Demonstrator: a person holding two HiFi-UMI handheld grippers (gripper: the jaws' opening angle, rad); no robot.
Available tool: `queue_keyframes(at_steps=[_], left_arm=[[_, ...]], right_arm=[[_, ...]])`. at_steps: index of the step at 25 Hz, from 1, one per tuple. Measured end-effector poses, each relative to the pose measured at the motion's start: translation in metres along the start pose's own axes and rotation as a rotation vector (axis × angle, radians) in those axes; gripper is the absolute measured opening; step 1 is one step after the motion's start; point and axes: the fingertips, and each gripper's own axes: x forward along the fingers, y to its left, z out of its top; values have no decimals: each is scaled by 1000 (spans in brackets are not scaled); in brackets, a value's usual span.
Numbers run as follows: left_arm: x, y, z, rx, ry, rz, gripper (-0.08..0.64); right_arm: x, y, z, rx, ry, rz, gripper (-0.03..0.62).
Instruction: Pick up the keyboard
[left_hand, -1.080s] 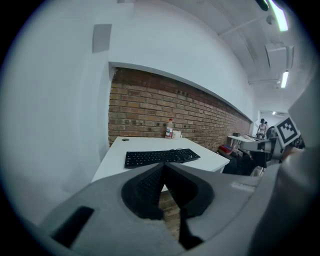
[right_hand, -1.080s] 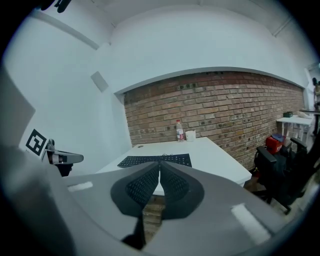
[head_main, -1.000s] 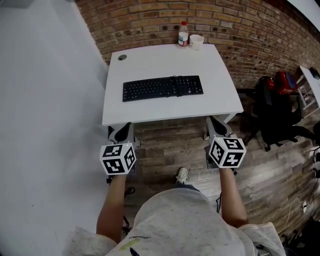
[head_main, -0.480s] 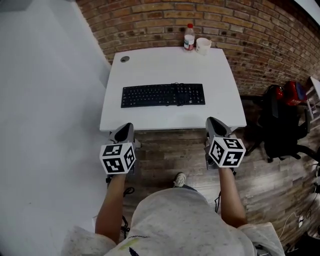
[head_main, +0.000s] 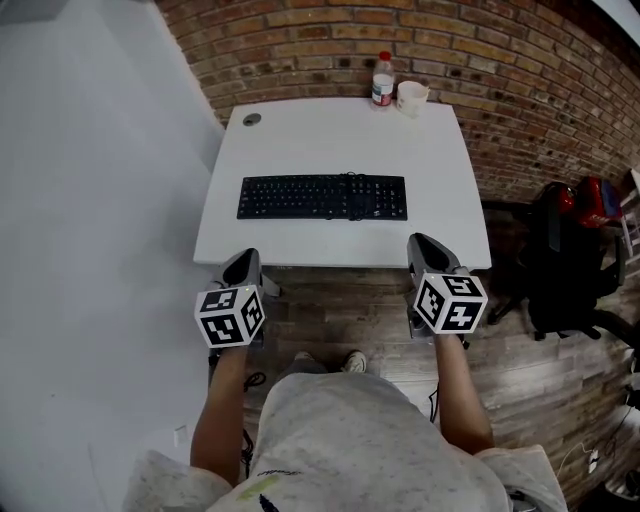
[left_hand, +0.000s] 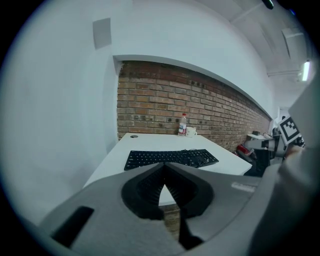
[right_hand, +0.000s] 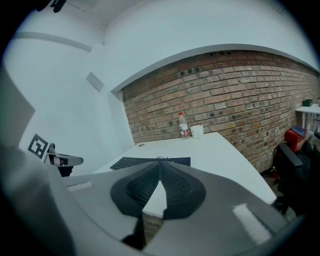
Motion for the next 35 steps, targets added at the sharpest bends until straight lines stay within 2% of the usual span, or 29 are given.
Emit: queue_keyframes(at_steps=[12, 15, 21, 28, 35], left_arm=[[47, 4, -3, -18, 7, -11, -5], [66, 8, -4, -26, 9, -29, 18], [101, 22, 3, -20, 35, -31, 71], [143, 53, 1, -19, 70, -7, 198], [179, 76, -3, -17, 124, 8, 270]], right_arm=[[37, -21, -8, -31, 49, 7, 12], [52, -28, -11, -34, 66, 0, 28], [83, -41, -15, -16, 109, -23, 66], [121, -55, -22, 1, 149, -52, 135], [155, -65, -26, 19, 202, -69, 198]])
